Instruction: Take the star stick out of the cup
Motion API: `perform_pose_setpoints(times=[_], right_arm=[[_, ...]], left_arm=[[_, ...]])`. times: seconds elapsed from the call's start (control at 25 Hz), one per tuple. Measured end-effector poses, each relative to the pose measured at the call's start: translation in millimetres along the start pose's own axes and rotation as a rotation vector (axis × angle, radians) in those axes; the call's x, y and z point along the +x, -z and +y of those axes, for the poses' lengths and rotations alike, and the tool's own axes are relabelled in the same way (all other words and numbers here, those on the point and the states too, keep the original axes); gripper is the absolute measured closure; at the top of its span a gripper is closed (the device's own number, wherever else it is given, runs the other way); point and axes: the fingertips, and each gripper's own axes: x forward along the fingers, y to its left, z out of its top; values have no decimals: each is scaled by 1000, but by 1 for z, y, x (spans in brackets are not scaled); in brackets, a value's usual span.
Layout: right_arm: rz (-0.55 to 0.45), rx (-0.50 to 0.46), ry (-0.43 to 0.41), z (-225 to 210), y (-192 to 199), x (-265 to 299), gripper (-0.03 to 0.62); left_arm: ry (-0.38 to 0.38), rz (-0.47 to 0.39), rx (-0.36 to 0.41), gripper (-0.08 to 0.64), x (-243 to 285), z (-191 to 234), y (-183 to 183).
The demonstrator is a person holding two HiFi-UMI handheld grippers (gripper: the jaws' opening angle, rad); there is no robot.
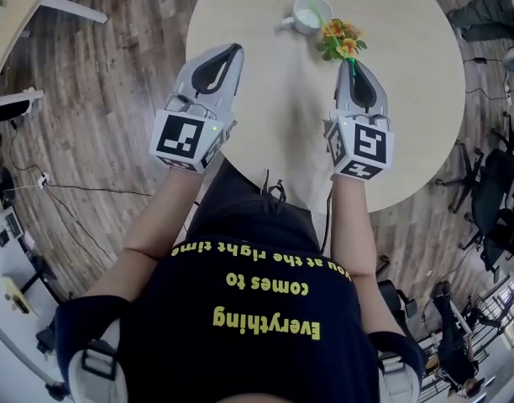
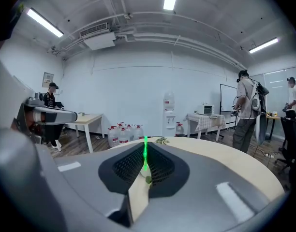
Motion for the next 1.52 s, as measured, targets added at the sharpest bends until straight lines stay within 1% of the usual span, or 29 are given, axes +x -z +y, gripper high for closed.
perform_pose_setpoints(times=[0.08, 0.24, 0.4, 0.56, 0.76, 0.92, 1.08, 1.36, 1.52], right_arm=[[-27, 7, 0, -1, -7, -8, 563], [-93, 61, -19, -3, -22, -26, 563], [-148, 72, -11, -8, -35, -45, 563], [-218, 101, -15, -10, -54, -65, 563], [-286, 70, -8, -11, -78, -88, 563], [-327, 51, 4, -14, -92, -105, 563], [-349, 32, 6, -15, -100, -117, 563], [-391, 9, 0, -11, -109, -135, 563], [-402, -5, -1, -10, -111, -142, 563]], left_arm=[[-1, -11, 7, 557, -2, -2, -5], [-7, -30, 34, 557, -8, -6, -15], [-11, -65, 56, 557, -16, -11, -32], [-22, -99, 95, 557, -23, -14, -48], [-27, -131, 102, 557, -29, -19, -62], [-26, -142, 111, 558, -34, -25, -66], [-24, -161, 94, 557, -38, -31, -70], [1, -148, 51, 557, -44, -36, -65], [-2, -145, 51, 557, -47, -35, -64]])
